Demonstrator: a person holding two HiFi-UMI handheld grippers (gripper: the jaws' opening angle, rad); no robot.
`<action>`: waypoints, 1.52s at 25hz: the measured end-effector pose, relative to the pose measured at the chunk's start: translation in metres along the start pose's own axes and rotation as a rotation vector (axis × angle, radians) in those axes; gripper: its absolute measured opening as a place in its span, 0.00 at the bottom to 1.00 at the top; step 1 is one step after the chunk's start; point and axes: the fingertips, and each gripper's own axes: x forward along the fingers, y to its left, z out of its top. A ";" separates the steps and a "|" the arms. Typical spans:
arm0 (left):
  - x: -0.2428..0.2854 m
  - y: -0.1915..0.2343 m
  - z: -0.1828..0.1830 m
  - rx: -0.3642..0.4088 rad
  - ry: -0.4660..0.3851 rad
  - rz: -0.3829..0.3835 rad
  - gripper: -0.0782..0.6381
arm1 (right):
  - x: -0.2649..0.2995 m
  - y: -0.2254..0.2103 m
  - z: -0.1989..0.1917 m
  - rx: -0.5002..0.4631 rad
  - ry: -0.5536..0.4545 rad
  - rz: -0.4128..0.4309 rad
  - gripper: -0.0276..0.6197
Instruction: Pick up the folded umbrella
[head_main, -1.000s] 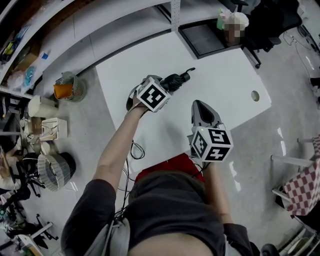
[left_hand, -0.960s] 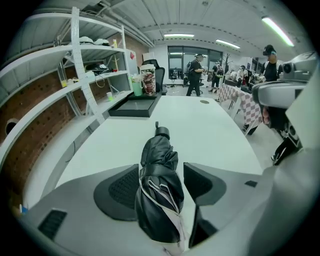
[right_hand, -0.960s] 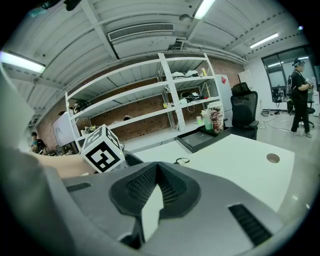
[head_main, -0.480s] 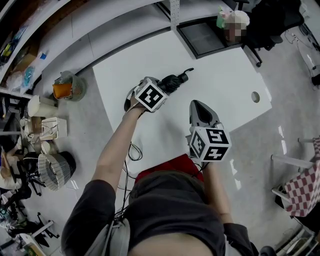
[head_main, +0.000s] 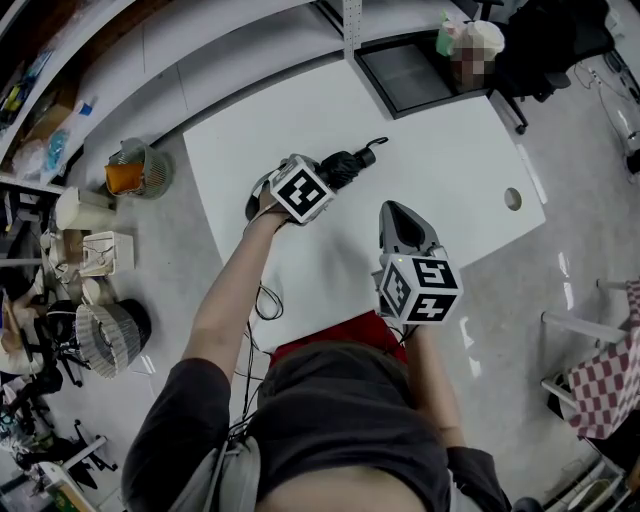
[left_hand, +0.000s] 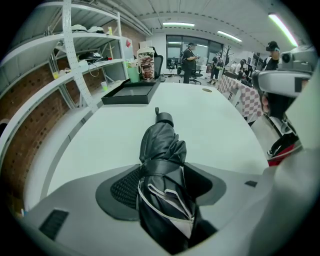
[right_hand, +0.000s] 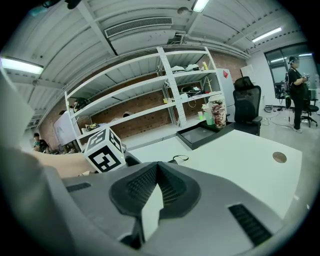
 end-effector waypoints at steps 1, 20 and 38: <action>0.001 0.000 0.001 0.002 0.001 -0.008 0.49 | 0.001 0.000 0.000 0.000 0.002 0.002 0.07; 0.019 -0.004 -0.001 -0.005 0.035 -0.109 0.51 | 0.011 -0.009 -0.004 0.006 0.037 0.020 0.07; 0.012 -0.006 -0.003 0.106 -0.079 0.064 0.49 | 0.016 0.004 -0.008 -0.006 0.046 0.036 0.07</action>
